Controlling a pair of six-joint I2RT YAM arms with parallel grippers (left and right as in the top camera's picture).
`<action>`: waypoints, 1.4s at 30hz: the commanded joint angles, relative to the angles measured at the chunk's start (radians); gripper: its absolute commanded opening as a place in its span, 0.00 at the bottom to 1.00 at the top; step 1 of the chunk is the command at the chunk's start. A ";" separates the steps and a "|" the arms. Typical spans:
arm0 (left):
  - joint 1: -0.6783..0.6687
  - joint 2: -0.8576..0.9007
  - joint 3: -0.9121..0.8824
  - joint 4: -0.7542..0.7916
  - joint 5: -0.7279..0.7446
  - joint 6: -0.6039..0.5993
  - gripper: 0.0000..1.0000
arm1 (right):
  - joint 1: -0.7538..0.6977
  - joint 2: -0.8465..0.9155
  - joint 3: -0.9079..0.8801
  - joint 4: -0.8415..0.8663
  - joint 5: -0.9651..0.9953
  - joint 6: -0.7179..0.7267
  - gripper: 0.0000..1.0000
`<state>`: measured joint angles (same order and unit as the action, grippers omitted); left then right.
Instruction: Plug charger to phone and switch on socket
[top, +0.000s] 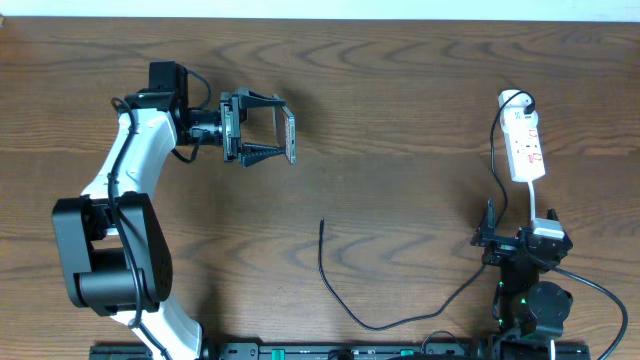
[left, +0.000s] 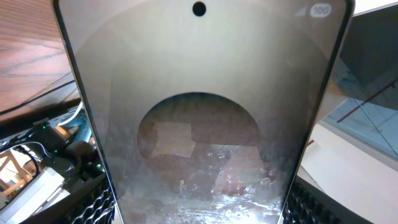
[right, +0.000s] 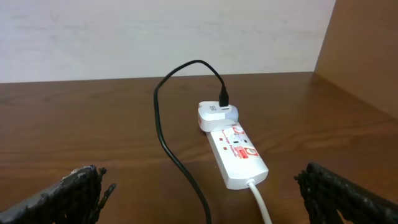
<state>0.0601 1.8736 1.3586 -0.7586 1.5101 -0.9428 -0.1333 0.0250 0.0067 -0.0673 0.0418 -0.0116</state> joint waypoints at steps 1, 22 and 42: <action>0.000 -0.026 0.031 -0.003 0.061 -0.003 0.07 | 0.002 -0.005 -0.001 -0.004 0.008 -0.008 0.99; 0.000 -0.026 0.031 -0.002 0.060 0.003 0.07 | 0.002 -0.005 -0.001 -0.004 0.008 -0.008 0.99; 0.000 -0.026 0.031 0.162 -0.015 0.002 0.07 | 0.002 0.066 0.143 -0.048 -0.167 0.018 0.99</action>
<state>0.0597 1.8736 1.3586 -0.6201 1.4822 -0.9432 -0.1333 0.0536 0.0692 -0.1051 -0.0719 -0.0090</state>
